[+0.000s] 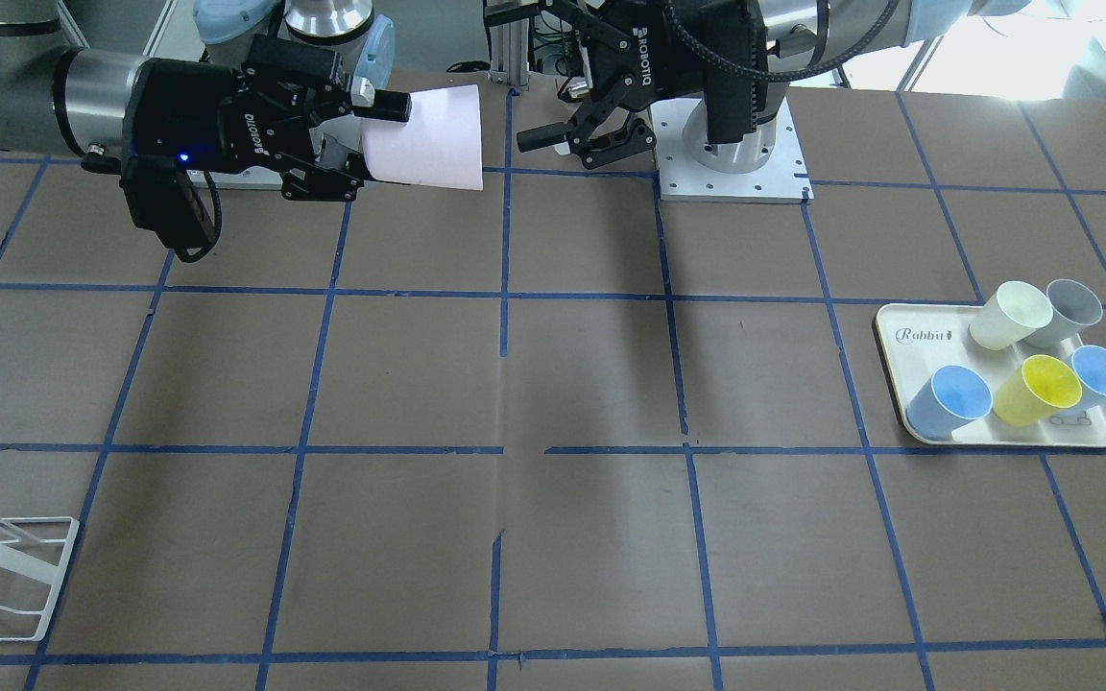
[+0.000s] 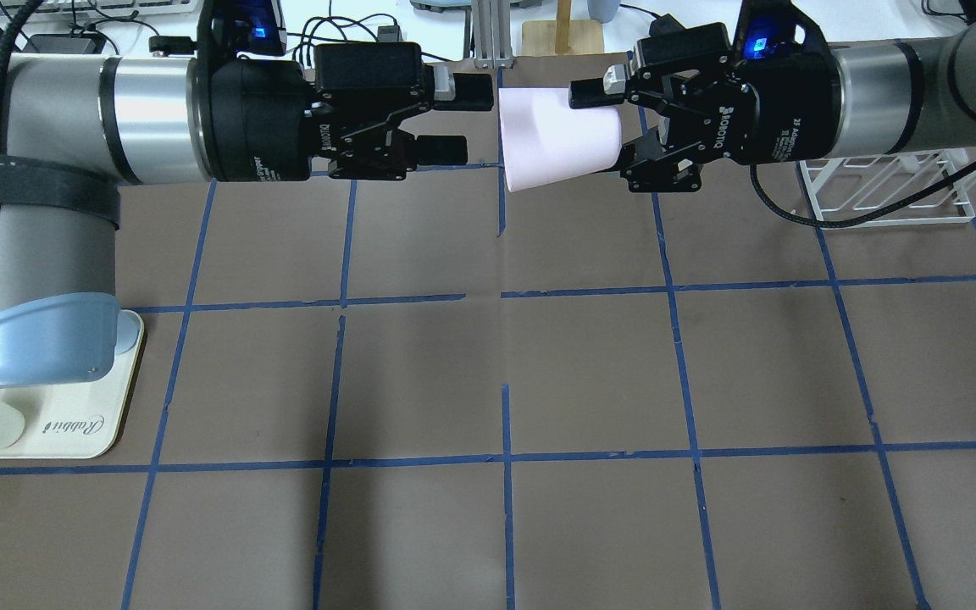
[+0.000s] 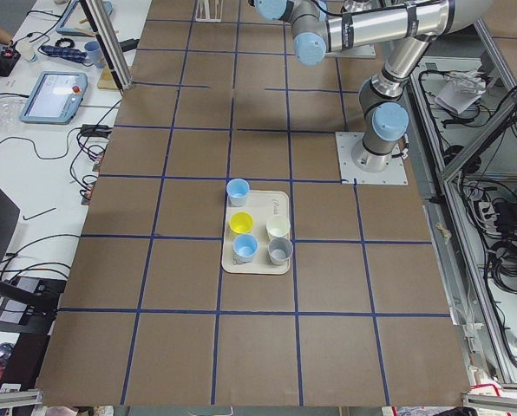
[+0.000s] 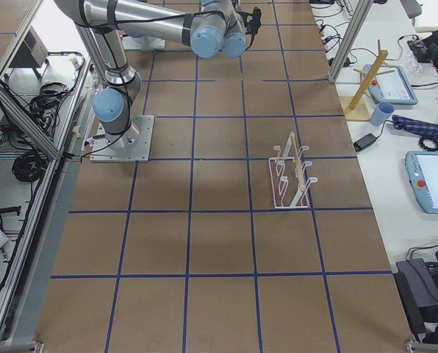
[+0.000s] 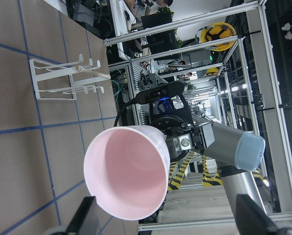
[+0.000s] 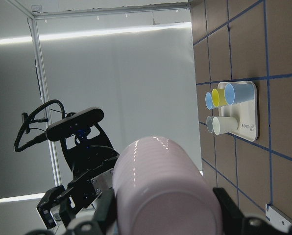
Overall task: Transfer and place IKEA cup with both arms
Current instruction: 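Grasp the pink cup's rim with the left gripper beside the right gripper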
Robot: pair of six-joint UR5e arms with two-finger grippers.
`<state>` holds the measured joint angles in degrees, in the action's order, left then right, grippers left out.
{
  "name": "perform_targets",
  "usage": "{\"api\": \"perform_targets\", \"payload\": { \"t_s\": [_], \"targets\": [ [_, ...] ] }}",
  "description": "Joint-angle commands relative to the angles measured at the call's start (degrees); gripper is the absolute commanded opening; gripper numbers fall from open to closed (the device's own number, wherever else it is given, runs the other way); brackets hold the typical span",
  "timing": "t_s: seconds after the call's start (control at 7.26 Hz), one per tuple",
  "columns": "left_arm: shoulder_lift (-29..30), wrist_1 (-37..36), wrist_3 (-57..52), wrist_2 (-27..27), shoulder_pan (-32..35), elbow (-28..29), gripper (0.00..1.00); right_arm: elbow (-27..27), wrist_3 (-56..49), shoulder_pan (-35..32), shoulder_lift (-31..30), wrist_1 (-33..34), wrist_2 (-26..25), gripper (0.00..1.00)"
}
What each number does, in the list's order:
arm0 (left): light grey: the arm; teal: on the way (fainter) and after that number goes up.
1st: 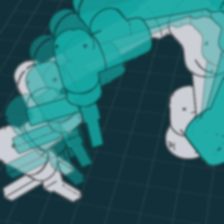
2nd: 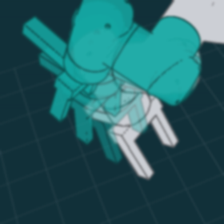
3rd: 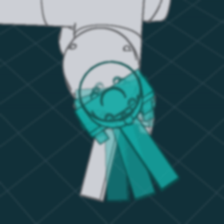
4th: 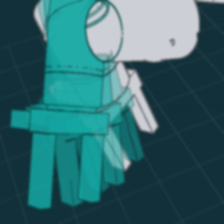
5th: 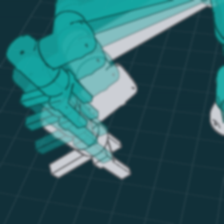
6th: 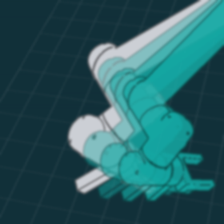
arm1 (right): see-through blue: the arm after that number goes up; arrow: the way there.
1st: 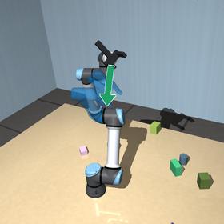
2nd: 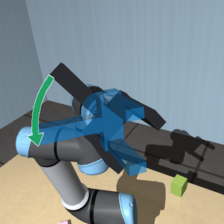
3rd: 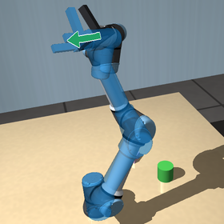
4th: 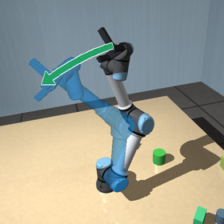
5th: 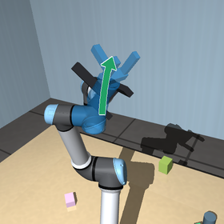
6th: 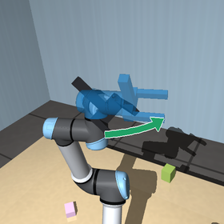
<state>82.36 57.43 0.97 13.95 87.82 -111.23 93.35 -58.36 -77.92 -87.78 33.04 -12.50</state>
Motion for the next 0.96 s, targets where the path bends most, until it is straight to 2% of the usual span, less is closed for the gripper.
{"api": "perform_targets", "payload": {
  "t_s": [0.0, 0.83],
  "targets": [
    [0.2, -0.5, 0.5, -0.4, 0.3, -0.1, 1.0, 0.0, 0.2, 0.0, -0.2, -0.9, 0.0, 0.19],
    [0.4, -4.1, 0.4, -1.1, 2.6, -0.1, 0.98, -0.3, 0.2, -0.7, -0.2, -2.5, 0.0, 0.18]
  ]
}}
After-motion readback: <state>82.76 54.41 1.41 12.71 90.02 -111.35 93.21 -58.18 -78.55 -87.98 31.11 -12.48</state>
